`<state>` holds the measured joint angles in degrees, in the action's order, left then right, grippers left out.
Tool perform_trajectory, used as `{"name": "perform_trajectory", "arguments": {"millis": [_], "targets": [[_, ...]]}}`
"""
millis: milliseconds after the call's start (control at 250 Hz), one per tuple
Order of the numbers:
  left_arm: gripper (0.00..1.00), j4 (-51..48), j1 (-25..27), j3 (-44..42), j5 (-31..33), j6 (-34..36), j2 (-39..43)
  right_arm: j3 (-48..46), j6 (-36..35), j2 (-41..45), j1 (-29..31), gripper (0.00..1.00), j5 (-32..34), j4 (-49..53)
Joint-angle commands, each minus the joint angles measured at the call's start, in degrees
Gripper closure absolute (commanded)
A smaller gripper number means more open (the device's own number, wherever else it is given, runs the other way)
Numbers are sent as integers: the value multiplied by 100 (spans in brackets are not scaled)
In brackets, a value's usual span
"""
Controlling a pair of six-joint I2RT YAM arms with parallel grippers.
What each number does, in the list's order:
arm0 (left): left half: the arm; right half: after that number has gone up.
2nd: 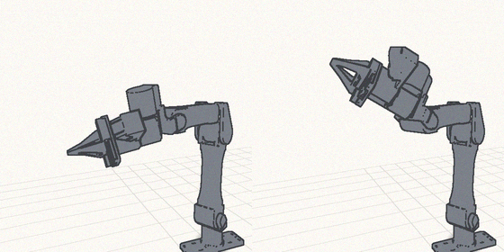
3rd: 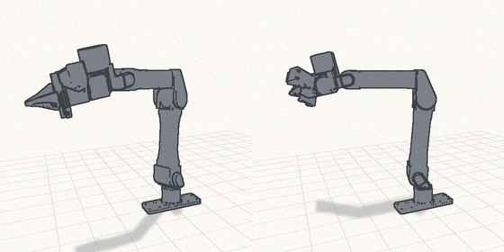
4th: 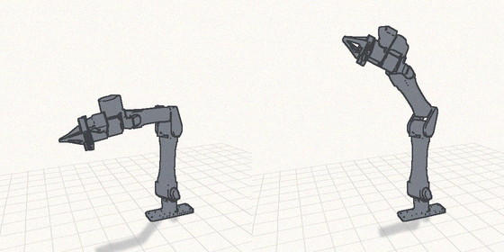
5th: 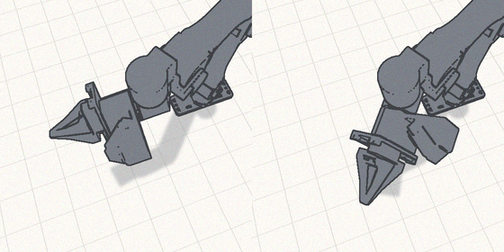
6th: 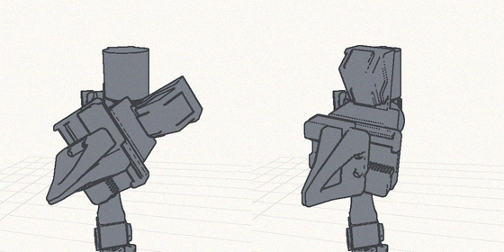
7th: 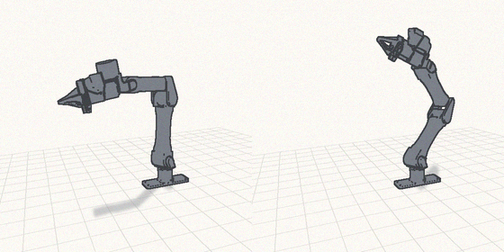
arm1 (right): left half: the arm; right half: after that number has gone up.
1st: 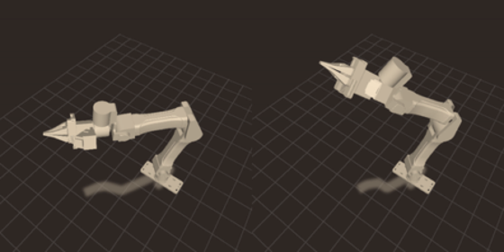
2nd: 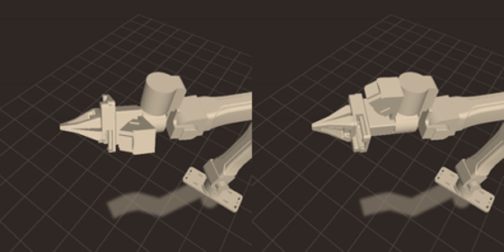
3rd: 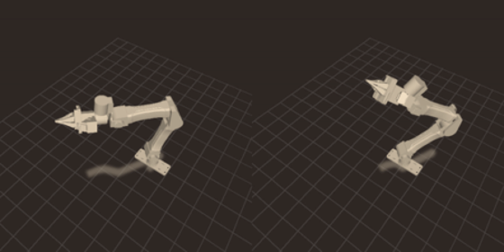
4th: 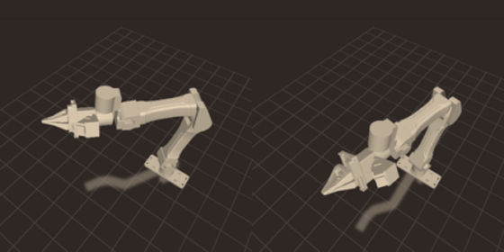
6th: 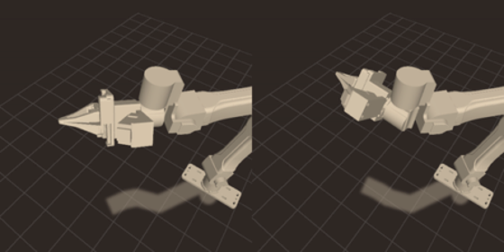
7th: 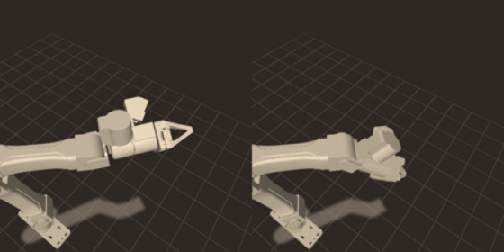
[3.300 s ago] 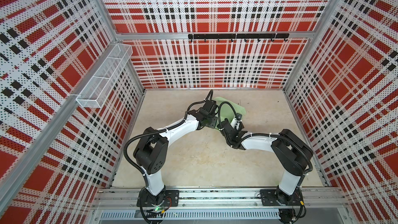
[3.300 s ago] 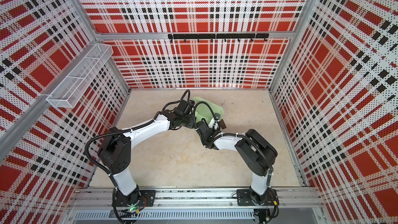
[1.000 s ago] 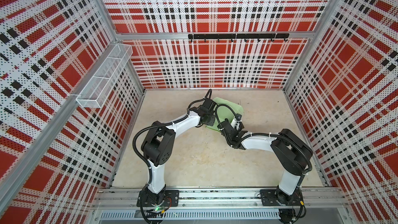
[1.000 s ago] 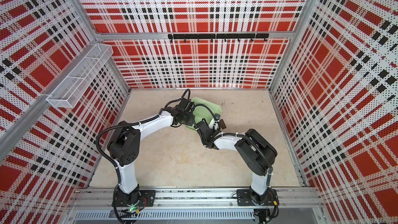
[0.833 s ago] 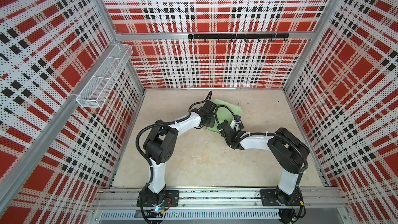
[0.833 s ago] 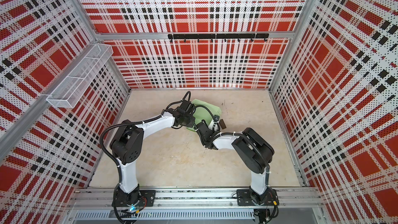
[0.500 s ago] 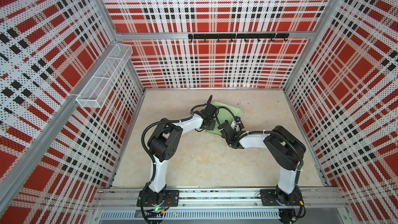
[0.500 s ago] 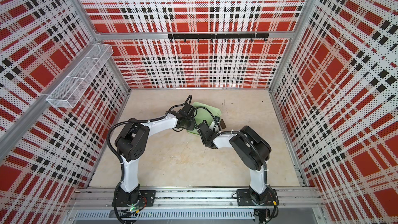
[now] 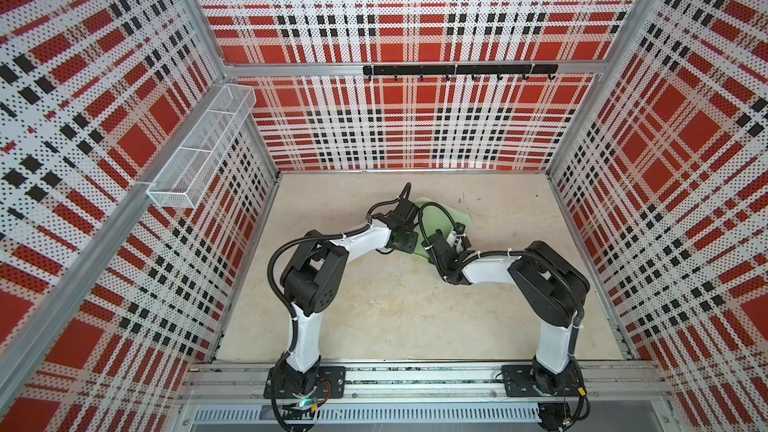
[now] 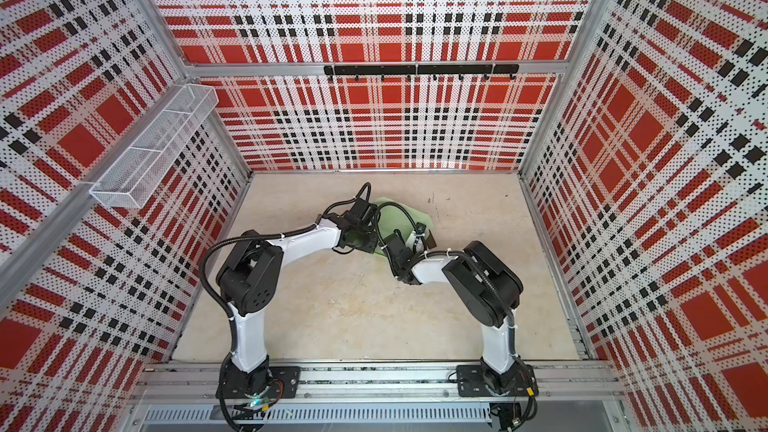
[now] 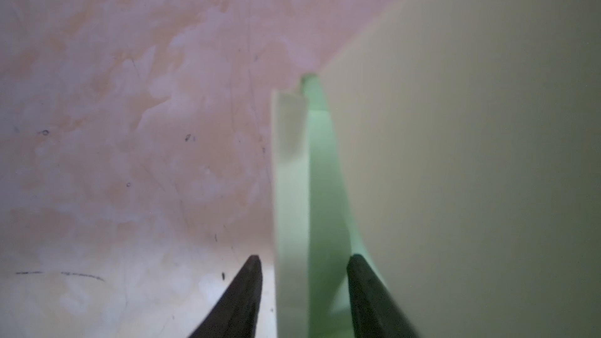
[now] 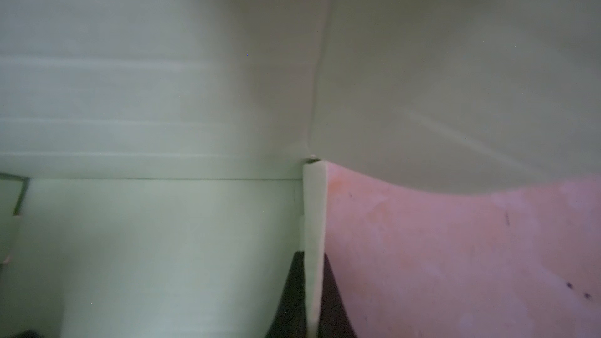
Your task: Fold the paper box
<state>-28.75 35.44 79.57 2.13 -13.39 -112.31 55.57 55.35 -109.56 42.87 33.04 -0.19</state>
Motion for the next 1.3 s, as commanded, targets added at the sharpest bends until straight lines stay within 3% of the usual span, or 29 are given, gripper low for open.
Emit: {"name": "perform_trajectory", "arguments": {"millis": [0, 280, 524, 804, 1048, 1140, 1224, 1296], "targets": [[44, -92, -12, -139, -392, 151, 733, 84, 60, -220, -16, 100, -288, 87], [43, 376, -479, -805, -906, 42, 1354, 138, 23, -195, -16, 100, -264, 144], [64, 545, -802, -777, -1150, -213, 867, 110, 35, -186, -17, 100, -310, 116], [72, 713, -777, -680, -1667, -263, 493, 103, 22, -178, -17, 100, -307, 89], [86, 678, -776, -766, -1420, -217, 300, 84, 14, -106, -16, 100, -281, 54], [84, 647, -767, -760, -1483, -265, 293, 75, 11, -81, -16, 100, -267, 63], [66, 604, -742, -707, -1525, -268, 403, 68, 5, -73, -17, 100, -264, 71], [60, 579, -727, -688, -1515, -251, 548, 55, 8, -50, -16, 100, -263, 71]]}}
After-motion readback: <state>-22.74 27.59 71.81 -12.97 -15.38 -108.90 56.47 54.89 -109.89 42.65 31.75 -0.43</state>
